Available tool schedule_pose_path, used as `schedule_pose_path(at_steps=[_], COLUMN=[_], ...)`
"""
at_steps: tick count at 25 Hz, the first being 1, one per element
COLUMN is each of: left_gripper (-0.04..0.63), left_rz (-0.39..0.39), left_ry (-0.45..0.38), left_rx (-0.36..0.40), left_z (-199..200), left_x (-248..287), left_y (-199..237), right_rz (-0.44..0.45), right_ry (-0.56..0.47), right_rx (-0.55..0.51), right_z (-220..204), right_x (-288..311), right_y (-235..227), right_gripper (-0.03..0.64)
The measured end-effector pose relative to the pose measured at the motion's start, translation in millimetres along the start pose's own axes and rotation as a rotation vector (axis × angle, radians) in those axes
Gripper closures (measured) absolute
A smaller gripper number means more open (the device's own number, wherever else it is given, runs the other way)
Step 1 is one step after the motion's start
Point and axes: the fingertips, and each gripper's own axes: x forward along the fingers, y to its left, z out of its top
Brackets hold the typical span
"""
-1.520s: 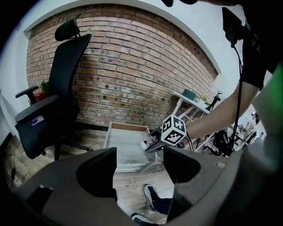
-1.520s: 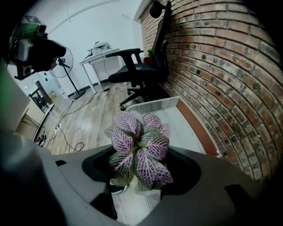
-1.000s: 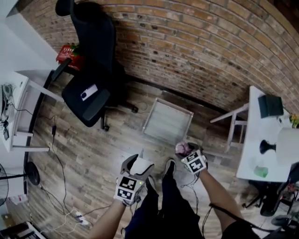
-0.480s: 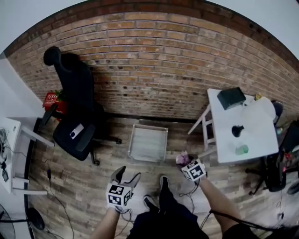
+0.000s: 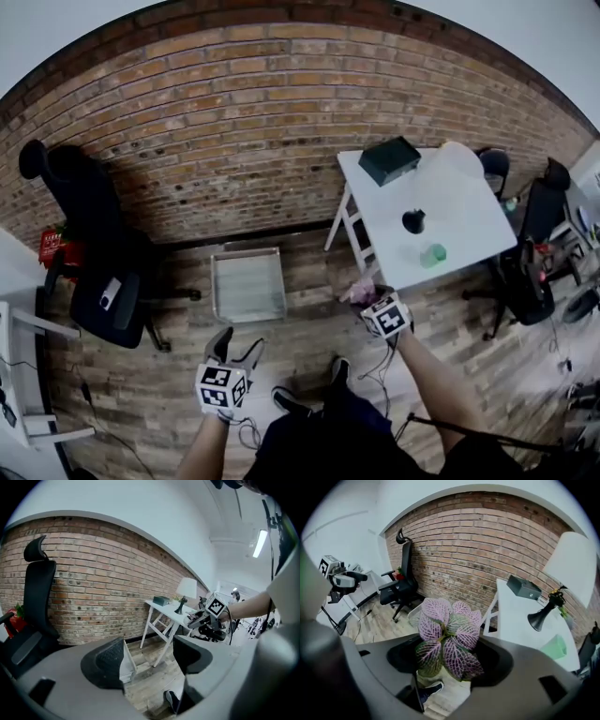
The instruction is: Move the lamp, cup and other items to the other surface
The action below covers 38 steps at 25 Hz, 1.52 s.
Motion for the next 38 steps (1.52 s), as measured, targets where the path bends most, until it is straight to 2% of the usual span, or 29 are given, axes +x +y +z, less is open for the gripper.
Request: schedule_pose_path(at_steps=[5,16,24,30,38], left_gripper=[0.270,0.270,0.270,0.270,0.270], left_rz=[0.006,0.032,0.072,0.104,0.124], left_ry=[-0.006,0.037,0.054,0.065,0.072], left_rx=[0.024,0.009,-0.011,-0.030,-0.040], left_z=[19.3,22.8,27.7,29.4,29.3], left_x=[22.3,68.2,90.9,104.0,108.8], left_y=[-19.8,-53.8,-69.3,-76.2,-77.6], right_rz=[-0.021,-0.051,-0.055,-0.034,-0.017], right_ry=[-0.019,0.013,0.051,0.056,0.074], right_rx=[0.015,0.078,0.195,0.226,0.247], right_z=[-11.8,-37.7,-56.5,-52.6,-55.5], right_x=[-13.7,1.8,26.9,45.6,67.5], right_y=[-39.3,-132.9,-194.4,-215.6,-218.5], right_gripper=[0.319,0.319,0.318,0.316,0.314])
